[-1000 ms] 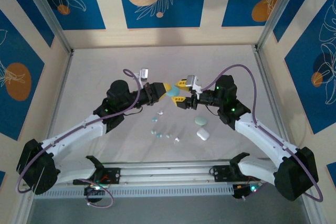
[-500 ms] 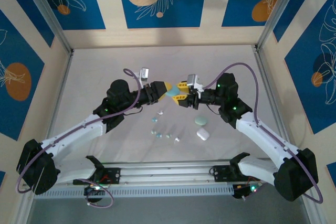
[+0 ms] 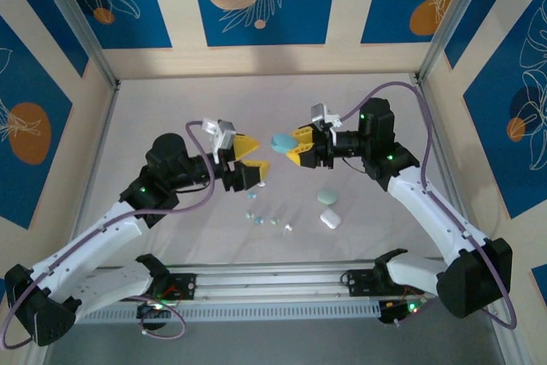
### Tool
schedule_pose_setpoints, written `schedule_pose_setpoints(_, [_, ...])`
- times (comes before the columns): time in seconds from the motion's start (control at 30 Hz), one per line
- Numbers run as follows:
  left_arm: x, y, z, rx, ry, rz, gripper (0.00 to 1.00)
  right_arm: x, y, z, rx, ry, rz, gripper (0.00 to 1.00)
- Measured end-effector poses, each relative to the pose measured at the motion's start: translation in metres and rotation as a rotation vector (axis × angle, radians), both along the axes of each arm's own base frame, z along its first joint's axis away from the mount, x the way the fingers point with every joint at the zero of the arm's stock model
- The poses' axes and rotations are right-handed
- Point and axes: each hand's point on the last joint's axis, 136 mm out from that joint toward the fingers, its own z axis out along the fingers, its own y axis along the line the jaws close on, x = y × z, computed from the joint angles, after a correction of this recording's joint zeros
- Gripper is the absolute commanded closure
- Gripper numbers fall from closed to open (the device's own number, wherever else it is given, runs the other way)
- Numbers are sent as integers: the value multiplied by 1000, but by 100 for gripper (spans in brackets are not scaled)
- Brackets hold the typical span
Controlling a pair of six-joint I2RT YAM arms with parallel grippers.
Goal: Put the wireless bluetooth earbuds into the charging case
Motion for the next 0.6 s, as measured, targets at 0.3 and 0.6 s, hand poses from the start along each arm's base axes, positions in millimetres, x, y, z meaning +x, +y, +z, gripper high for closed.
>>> schedule_pose_setpoints(0.3, [-4,-13,-20,84,-172,-104,27,-18,6,9,10,15,100,68])
schedule_pose_setpoints(0.6, [2,-21,-15,53,-229,-118,31,-24,11,6,-3,-3,145,68])
